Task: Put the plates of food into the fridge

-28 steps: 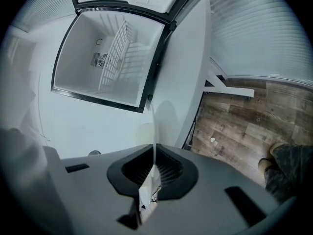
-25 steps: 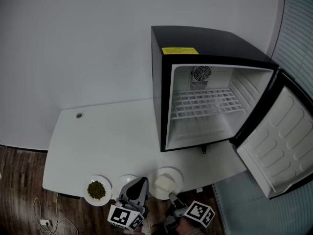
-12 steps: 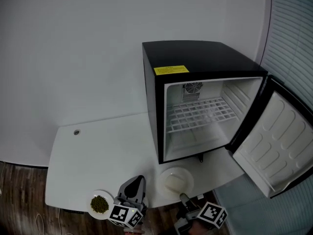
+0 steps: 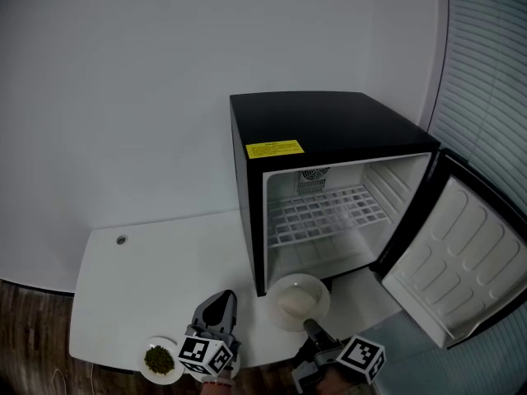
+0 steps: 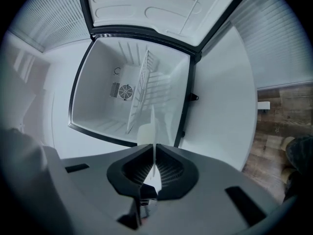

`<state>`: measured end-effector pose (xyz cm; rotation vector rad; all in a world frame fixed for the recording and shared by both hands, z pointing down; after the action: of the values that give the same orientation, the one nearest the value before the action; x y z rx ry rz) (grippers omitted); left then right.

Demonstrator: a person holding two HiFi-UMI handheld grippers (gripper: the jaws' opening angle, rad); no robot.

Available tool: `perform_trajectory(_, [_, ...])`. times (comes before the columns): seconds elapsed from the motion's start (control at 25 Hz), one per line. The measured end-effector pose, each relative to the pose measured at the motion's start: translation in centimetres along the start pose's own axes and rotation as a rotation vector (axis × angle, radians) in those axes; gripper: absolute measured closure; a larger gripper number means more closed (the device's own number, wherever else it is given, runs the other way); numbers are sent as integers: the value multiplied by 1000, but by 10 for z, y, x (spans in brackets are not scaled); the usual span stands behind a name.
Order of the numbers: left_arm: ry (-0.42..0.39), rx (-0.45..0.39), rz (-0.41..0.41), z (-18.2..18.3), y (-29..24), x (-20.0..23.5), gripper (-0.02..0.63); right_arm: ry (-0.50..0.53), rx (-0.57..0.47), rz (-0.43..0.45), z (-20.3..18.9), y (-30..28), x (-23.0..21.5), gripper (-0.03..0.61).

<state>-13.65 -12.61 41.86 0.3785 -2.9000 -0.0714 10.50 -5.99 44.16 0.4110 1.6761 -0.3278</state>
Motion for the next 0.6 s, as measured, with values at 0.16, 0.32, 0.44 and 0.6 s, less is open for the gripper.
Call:
perform_trajectory(0.16, [-1,1,30,-6,-18,-1,604,-8,-1,-3,19,-17,-9,561])
perform_trajectory(0.32, [-7,-5,55,-10,-39,1,604,-28,8,-13,34,-39,-23,561])
perform_trajectory(0.44, [0,-13,81,-14,-52,3,604,-38,16,-17,43,-55,-32,561])
perform_trajectory(0.6, [2,-16,105,-19,-66,6,604,-31,36,-27,53,-75,-42,561])
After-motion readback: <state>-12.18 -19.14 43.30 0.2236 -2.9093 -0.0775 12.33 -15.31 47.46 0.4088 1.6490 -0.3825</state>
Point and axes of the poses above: the fingertips, and each gripper's own axes: y backward along the fingers, x to its left, z out of its top, the point moved 7 cm from there along y, backward along the fingers, and after that the axes turned 14 degrees about z, right-handed, at the moved point
